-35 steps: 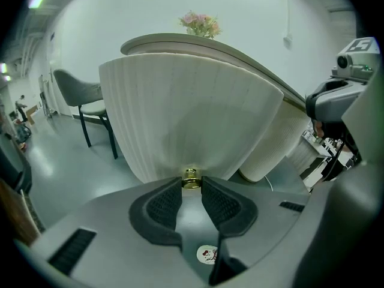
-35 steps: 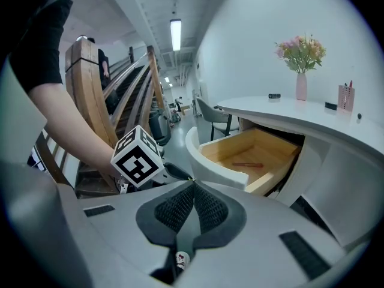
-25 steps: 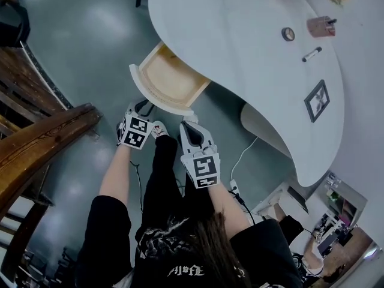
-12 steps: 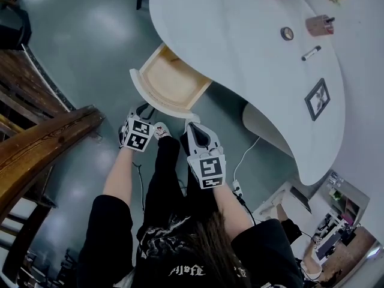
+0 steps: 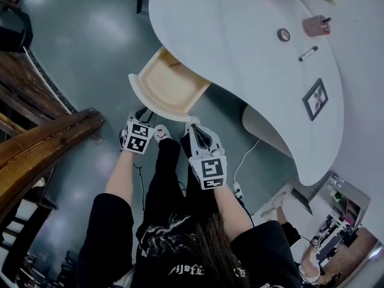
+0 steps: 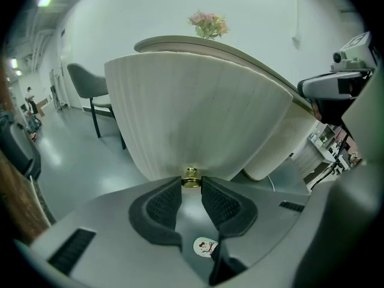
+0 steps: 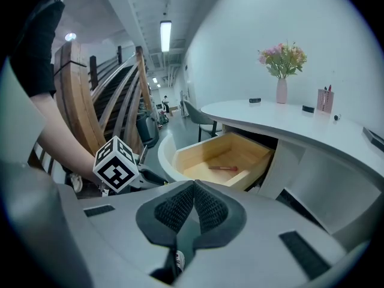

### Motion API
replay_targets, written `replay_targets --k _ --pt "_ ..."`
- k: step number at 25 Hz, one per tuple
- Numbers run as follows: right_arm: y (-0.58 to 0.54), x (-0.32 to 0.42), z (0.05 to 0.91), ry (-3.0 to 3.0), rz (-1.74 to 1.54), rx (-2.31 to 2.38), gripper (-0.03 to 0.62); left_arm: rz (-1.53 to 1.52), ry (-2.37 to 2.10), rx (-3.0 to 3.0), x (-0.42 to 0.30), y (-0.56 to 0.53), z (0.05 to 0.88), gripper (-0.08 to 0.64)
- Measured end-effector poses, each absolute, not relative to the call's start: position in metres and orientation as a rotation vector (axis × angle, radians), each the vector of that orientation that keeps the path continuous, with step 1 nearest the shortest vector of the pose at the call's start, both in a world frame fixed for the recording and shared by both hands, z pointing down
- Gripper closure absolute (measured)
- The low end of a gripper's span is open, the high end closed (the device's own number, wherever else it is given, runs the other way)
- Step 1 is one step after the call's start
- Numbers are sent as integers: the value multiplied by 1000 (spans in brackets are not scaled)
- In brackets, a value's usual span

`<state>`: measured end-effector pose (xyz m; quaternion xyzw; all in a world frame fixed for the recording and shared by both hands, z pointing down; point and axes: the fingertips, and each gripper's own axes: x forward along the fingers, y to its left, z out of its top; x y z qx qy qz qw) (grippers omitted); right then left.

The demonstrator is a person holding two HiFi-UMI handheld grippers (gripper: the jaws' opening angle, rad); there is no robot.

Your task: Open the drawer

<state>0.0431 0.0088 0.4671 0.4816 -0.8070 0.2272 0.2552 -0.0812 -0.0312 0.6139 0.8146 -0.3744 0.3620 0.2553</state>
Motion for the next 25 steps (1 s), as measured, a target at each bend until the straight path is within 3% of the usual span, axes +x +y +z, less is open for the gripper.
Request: replay_targets --k 8,12,25 --pt "6 47 460 -2193 611 1318 568 948 -1033 2124 -82 -30 612 445" --pt "6 46 458 -2200 604 1310 568 810 -1089 2039 -82 -28 598 394" --pt "-4 45 419 -2283 626 1371 568 736 -1188 2078 -83 5 527 387"
